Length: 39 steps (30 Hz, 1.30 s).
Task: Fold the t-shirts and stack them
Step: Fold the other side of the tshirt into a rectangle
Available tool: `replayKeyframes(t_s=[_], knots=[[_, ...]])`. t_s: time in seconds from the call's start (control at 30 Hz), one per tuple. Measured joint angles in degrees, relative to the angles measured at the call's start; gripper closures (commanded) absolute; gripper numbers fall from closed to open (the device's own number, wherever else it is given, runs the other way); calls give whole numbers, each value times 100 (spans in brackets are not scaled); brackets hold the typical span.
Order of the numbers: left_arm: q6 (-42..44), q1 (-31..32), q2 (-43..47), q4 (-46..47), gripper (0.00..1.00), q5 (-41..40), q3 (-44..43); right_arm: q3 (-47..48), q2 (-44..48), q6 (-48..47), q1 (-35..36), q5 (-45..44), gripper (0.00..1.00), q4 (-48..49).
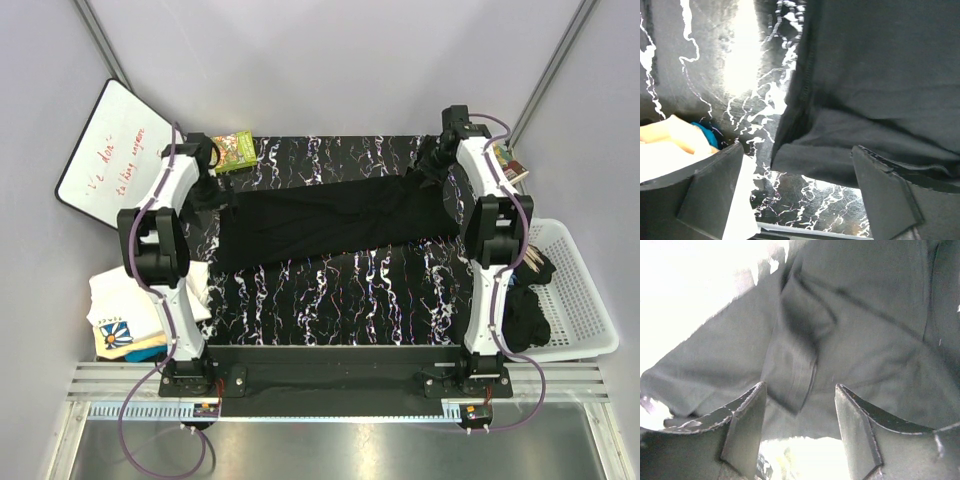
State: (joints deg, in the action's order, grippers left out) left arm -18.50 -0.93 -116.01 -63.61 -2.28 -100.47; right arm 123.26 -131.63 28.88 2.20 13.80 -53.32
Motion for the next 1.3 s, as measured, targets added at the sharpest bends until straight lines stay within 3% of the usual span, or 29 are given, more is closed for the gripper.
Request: replayKeyframes(t_s=[0.27, 0.37, 0.5, 0.53, 0.63, 0.7, 0.77, 0.8, 0.93, 1.3], knots=[[26, 448, -127, 275, 22, -13, -2, -1805, 750, 164, 11, 601, 41, 588], [24, 485, -313, 337, 32, -22, -13, -2247, 706, 295, 57, 793, 41, 723], [39, 470, -575, 356, 57, -129, -26, -2315, 619, 411, 199, 957, 41, 935], [39, 470, -612, 358, 74, -157, -26, -2304, 595, 446, 243, 992, 41, 1010], [26, 470, -651, 361, 100, -232, -26, -2155, 431, 533, 356, 1084, 42, 1134], [31, 466, -651, 372, 100, -275, -26, -2039, 291, 584, 411, 1128, 42, 1209], [35, 466, -654, 376, 100, -306, -26, -1934, 153, 625, 450, 1141, 50, 1259], [33, 466, -654, 376, 100, -319, -26, -1891, 103, 647, 459, 1145, 66, 1283], [31, 466, -654, 376, 100, -393, -24, -1794, -7, 730, 472, 1189, 100, 1338], [-15, 457, -654, 376, 100, -748, -26, -1698, 98, 769, 490, 949, 100, 1727]])
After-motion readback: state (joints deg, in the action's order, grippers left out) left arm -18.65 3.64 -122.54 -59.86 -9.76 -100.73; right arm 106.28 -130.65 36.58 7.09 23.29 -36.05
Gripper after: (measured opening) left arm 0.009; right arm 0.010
